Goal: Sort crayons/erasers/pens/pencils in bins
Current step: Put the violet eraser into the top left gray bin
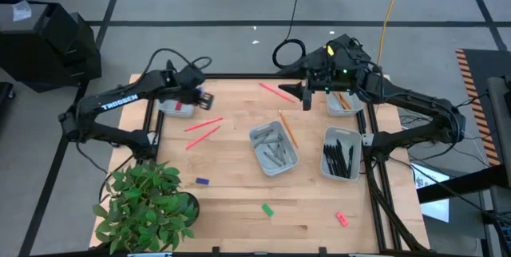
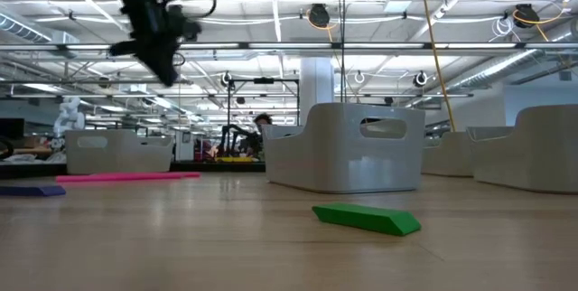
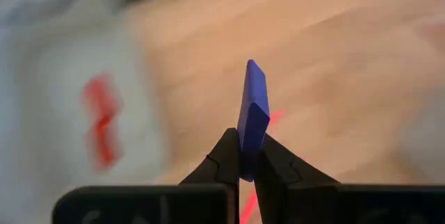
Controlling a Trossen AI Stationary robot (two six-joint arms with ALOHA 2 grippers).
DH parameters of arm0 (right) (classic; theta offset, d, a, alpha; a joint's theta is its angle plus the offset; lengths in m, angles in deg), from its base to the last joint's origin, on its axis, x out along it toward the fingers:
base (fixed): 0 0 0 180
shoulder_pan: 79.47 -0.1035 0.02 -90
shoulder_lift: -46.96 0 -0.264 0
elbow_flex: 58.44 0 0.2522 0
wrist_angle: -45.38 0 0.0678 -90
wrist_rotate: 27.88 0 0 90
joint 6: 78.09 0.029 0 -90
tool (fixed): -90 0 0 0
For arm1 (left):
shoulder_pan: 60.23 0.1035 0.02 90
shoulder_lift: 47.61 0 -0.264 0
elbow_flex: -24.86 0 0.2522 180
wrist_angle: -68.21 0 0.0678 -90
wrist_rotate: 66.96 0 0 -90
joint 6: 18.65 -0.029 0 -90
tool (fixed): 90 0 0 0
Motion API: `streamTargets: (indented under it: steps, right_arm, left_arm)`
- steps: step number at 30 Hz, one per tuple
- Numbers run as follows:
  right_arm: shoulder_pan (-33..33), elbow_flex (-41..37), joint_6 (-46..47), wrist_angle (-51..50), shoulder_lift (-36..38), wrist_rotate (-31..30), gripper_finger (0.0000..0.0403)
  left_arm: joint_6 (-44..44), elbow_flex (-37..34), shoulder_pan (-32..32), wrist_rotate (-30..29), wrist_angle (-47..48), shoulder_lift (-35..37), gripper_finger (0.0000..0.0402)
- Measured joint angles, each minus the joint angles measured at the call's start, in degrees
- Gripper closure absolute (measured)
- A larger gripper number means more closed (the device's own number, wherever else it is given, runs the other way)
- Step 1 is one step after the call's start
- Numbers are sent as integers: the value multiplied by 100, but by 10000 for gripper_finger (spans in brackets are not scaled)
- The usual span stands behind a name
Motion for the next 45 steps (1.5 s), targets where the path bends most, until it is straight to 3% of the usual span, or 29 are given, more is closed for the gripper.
streamTargets:
  steps: [3, 7, 13, 25, 30, 38, 45]
  right_arm:
    - [0, -119, 9, 45, -1, 5, 189]
    - [0, -496, 335, 549, -14, 10, 190]
    - [-178, -875, 611, 851, 94, 33, 190]
    - [-563, -1272, 702, 809, 518, 40, 190]
    - [-570, -1471, 778, 794, 742, 26, 190]
    - [-564, -1713, 816, 768, 1039, 22, 190]
    - [-562, -1880, 324, 777, 1109, 30, 190]
  left_arm:
    - [985, -157, 406, -189, 749, -168, 383]
    - [1572, -580, 1020, -194, 822, -434, 382]
    - [1354, -944, 1708, -183, 498, -998, 382]
    - [880, -953, 2523, 97, -91, -2269, 380]
    - [869, -951, 2746, 222, -120, -2459, 339]
    - [737, -690, 2631, 309, 377, -2082, 239]
    - [947, -108, 1461, 585, 745, -930, 238]
